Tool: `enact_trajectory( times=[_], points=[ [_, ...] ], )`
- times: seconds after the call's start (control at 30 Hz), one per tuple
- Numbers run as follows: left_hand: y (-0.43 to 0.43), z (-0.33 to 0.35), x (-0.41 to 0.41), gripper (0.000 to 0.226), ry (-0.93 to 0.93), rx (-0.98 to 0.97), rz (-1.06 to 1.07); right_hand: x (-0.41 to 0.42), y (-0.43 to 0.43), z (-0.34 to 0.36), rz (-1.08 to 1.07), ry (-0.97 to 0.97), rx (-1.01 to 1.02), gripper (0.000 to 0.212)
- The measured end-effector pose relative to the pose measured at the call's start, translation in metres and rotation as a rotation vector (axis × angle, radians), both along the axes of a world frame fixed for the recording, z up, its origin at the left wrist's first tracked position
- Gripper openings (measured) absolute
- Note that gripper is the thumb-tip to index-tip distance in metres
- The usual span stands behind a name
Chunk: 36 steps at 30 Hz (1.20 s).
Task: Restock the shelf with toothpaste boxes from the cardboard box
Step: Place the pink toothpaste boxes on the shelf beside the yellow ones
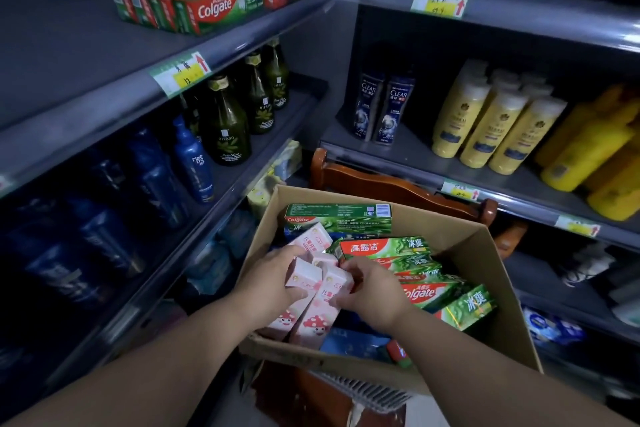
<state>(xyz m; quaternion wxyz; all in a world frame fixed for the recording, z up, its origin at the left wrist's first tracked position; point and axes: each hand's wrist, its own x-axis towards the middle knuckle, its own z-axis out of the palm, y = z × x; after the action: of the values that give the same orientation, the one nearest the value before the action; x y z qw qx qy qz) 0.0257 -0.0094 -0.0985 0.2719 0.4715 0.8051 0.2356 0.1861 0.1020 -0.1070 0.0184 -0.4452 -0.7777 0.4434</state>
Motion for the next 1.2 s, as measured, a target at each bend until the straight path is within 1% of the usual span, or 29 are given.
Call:
enact_trajectory(
  times=[0.13, 0.23, 0.3, 0.5, 0.7, 0.93, 1.2],
  points=[
    [-0.009, 0.004, 0.005, 0.048, -0.024, 0.040, 0.045, 0.005, -0.003, 0.011, -0.039, 0.054, -0.166, 0.039],
    [-0.017, 0.012, 0.012, 0.043, -0.041, 0.095, 0.087, 0.012, -0.013, 0.024, -0.038, 0.160, -0.266, 0.034],
    [-0.025, 0.018, 0.018, 0.040, -0.051, 0.152, 0.108, 0.018, -0.020, 0.036, -0.046, 0.237, -0.296, 0.030],
    [-0.054, 0.051, 0.046, 0.040, -0.085, 0.347, 0.173, 0.045, -0.033, 0.074, -0.038, 0.431, -0.170, 0.028],
    [-0.099, 0.098, 0.089, 0.034, -0.029, 0.503, 0.299, 0.093, -0.056, 0.120, -0.020, 0.609, -0.183, 0.027],
    [-0.176, 0.138, 0.144, 0.041, 0.006, 0.606, 0.337, 0.145, -0.104, 0.157, 0.058, 0.706, -0.179, 0.028],
    [-0.262, 0.171, 0.182, 0.040, 0.119, 0.653, 0.467, 0.154, -0.169, 0.186, 0.194, 0.729, -0.178, 0.027]
  ],
)
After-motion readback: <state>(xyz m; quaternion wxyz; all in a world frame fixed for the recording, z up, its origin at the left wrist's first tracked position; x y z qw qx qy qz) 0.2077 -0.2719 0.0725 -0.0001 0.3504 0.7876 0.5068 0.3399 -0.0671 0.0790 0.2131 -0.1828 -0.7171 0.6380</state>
